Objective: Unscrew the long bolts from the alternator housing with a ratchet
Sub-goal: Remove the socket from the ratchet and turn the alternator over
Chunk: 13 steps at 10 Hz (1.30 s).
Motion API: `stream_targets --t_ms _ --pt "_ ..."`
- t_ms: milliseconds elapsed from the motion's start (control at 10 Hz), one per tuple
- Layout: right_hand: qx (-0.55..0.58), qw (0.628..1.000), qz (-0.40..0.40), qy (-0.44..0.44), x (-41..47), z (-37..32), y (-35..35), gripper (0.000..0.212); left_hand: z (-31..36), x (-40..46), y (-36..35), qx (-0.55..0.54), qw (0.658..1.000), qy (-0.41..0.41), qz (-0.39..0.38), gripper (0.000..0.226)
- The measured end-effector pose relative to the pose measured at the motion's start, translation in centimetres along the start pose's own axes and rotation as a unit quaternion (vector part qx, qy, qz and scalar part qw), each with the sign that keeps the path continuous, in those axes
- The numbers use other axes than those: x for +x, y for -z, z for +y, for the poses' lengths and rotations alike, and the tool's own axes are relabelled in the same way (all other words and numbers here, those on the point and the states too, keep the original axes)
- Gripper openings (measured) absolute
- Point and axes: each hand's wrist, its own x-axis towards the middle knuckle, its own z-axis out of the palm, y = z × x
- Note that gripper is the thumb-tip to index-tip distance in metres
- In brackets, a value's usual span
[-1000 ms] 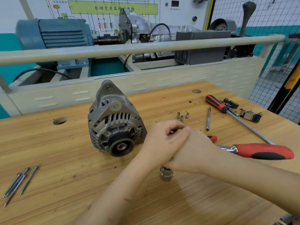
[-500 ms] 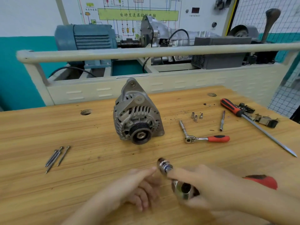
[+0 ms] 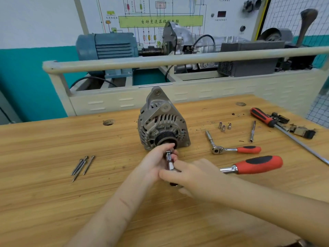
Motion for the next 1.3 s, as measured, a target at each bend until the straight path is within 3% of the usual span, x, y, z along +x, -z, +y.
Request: stream_targets --t_ms 100,200,300,400,500,600,700,800,900,1000,1100,1200,1300 --pt "-0.017 1.000 0.000 0.004 0.2 0.8 0.1 0.081 0.3 0.8 -0.3 -0.035 0.999 0.007 -0.011 0.012" --pt "-0.010 0.999 -0.026 0.023 0.0 1.3 0.3 0.064 0.0 0.9 -0.5 -0.052 0.998 0.013 -0.014 0.017" --pt "0.036 0.997 -0.067 -0.004 0.4 1.1 0.2 0.059 -0.2 1.3 -0.4 -0.091 0.995 -0.001 -0.025 0.023" --pt "0.100 0.986 -0.097 -0.089 0.2 1.7 -0.8 0.065 -0.5 1.8 -0.8 -0.111 0.992 -0.054 -0.018 0.019" --pt "0.174 0.969 -0.083 -0.156 -0.9 2.2 -1.7 0.081 -1.4 1.8 -1.4 -0.156 0.984 -0.081 -0.007 0.021" --pt "0.214 0.941 -0.060 -0.257 -2.5 2.9 -1.3 0.092 -2.1 2.1 -1.6 -0.263 0.961 -0.035 -0.073 0.018" --pt "0.289 0.902 0.048 -0.317 -5.5 2.1 -1.1 0.075 -2.4 2.3 -1.4 -0.271 0.959 -0.029 -0.070 0.016" --pt "0.676 0.540 0.213 -0.454 -6.8 -1.0 -1.4 0.065 -2.5 2.3 -1.3 -0.269 0.960 -0.031 -0.071 0.014" --pt "0.869 0.137 0.108 -0.463 -5.3 -1.8 -3.2 0.068 -2.6 2.2 -1.3 -0.272 0.958 -0.035 -0.079 0.009" --pt "0.849 0.082 0.192 -0.485 -2.3 -0.4 -4.0 0.031 -2.7 1.9 -1.2 -0.276 0.957 -0.042 -0.081 0.003" --pt "0.812 0.066 0.292 -0.501 -0.2 0.4 -4.2 0.022 -2.9 2.0 -1.0 -0.249 0.964 -0.055 -0.075 0.003" --pt "0.785 0.098 0.368 -0.488 0.7 1.0 -3.9 0.026 -2.9 1.9 -1.1 -0.200 0.975 -0.071 -0.064 0.006" --pt "0.764 0.186 0.423 -0.451 1.4 0.8 -3.1 0.027 -2.7 1.7 -1.3 -0.176 0.980 -0.071 -0.064 0.008"
